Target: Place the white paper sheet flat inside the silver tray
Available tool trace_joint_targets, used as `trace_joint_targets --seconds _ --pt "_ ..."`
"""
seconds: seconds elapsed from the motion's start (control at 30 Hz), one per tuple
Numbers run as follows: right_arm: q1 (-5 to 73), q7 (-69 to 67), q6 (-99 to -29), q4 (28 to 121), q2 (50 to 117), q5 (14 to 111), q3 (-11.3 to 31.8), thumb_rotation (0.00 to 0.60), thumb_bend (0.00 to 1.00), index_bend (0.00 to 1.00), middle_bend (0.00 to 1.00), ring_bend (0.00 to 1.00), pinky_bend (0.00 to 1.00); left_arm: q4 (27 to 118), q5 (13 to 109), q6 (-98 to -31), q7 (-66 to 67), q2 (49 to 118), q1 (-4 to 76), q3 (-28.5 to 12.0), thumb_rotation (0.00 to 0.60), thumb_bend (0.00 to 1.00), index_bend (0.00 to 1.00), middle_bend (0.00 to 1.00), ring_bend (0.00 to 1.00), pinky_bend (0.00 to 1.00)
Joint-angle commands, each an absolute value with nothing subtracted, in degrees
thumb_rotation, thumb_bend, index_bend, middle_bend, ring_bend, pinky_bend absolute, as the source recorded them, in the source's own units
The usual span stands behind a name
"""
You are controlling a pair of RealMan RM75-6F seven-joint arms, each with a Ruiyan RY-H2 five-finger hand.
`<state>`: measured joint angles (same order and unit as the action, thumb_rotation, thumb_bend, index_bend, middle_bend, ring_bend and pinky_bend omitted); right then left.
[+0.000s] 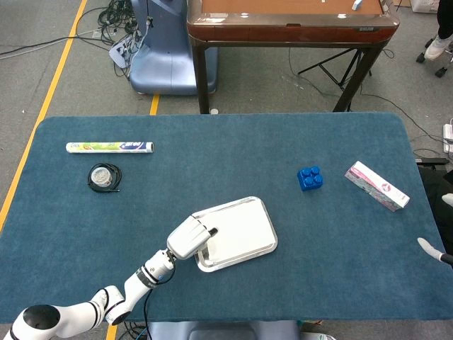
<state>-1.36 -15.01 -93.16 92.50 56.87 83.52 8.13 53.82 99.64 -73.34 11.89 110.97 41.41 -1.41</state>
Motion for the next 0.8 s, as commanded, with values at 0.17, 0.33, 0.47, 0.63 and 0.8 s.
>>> trace_joint_targets --seconds 0.17,0.33,0.47,0.63,0.8 --pt "-1.35 -15.0 -93.04 92.52 56.85 83.59 8.12 0.6 0.0 0.23 0.24 0.13 0.3 54.41 99.83 -74.41 14.48 110.49 41.36 -1.52 0.6 0.1 0.59 1.0 0.99 1.0" --pt "-1.31 -15.02 -92.89 92.5 56.83 83.58 8.13 0.6 0.0 0.23 0.24 0.13 0.3 55.64 99.79 -74.57 16.15 109.54 41.28 -1.5 0.6 0.09 0.6 1.0 0.99 1.0" --pt "-1.26 -14.96 -92.72 92.5 56.82 83.62 8.1 0.6 0.0 0.23 0.24 0.13 0.3 57.29 99.65 -74.96 17.92 108.05 40.75 -1.35 0.6 0.09 0.6 1.0 0.98 1.0" --pt "-1.12 -14.49 -92.48 92.59 56.88 83.88 7.96 0.6 0.0 0.23 0.24 0.13 0.3 61.6 99.15 -76.31 19.99 104.28 39.52 -1.64 0.6 0.09 0.58 1.0 0.95 1.0" --pt "-0.98 -13.93 -92.24 92.69 57.01 83.98 7.86 0.6 0.0 0.23 0.24 0.13 0.3 66.76 97.84 -78.18 20.54 98.79 37.33 -2.01 0.6 0.09 0.51 1.0 0.88 1.0"
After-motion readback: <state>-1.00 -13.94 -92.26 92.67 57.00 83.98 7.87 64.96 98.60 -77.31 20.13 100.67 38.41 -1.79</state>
